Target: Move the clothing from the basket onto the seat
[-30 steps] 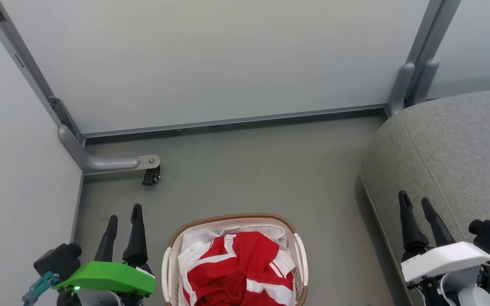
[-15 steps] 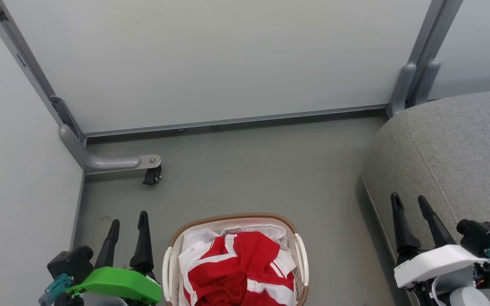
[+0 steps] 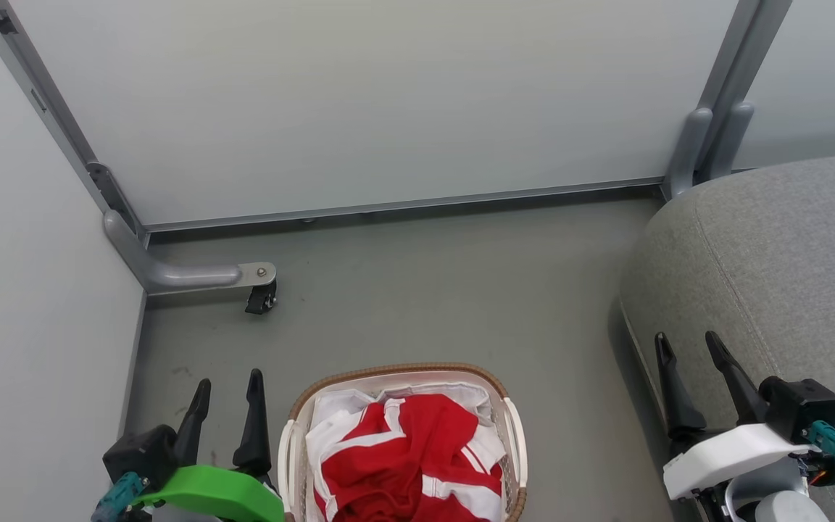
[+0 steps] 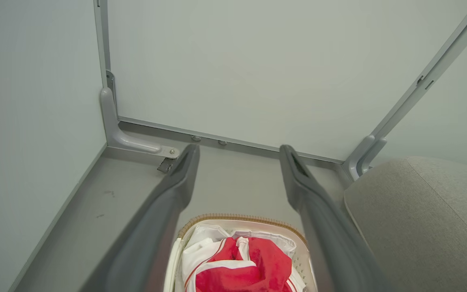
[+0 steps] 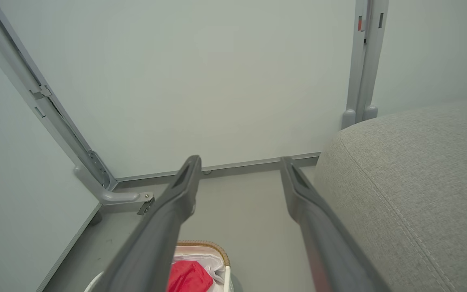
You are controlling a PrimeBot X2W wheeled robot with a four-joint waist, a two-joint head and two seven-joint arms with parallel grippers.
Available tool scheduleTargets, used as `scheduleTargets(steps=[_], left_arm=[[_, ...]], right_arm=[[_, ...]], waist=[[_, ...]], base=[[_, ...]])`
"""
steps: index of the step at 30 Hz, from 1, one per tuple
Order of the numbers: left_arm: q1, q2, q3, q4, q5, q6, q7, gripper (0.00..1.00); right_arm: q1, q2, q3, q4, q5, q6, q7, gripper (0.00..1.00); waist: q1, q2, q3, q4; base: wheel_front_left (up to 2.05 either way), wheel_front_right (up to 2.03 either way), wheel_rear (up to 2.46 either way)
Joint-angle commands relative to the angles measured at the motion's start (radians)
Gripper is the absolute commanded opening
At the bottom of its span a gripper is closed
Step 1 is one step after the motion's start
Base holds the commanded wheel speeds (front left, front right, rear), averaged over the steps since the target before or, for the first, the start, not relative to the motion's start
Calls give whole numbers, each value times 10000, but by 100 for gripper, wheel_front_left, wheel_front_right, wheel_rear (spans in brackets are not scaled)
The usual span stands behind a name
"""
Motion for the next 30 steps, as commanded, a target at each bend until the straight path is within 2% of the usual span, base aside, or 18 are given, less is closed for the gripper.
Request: scheduleTargets(steps=[1,30], left_arm=[[62,77,-14,-29,233,-38,-72,100],[177,96,-169,704,2014,36,-684,100]], right_arm=[[116,-59,15,-57,-236,4,-85,100],[205,-91,262,124,-2456,2,-674,100]], waist=[[0,0,2,7],[0,0,-9,75]], base=[[0,0,0],[0,0,0]])
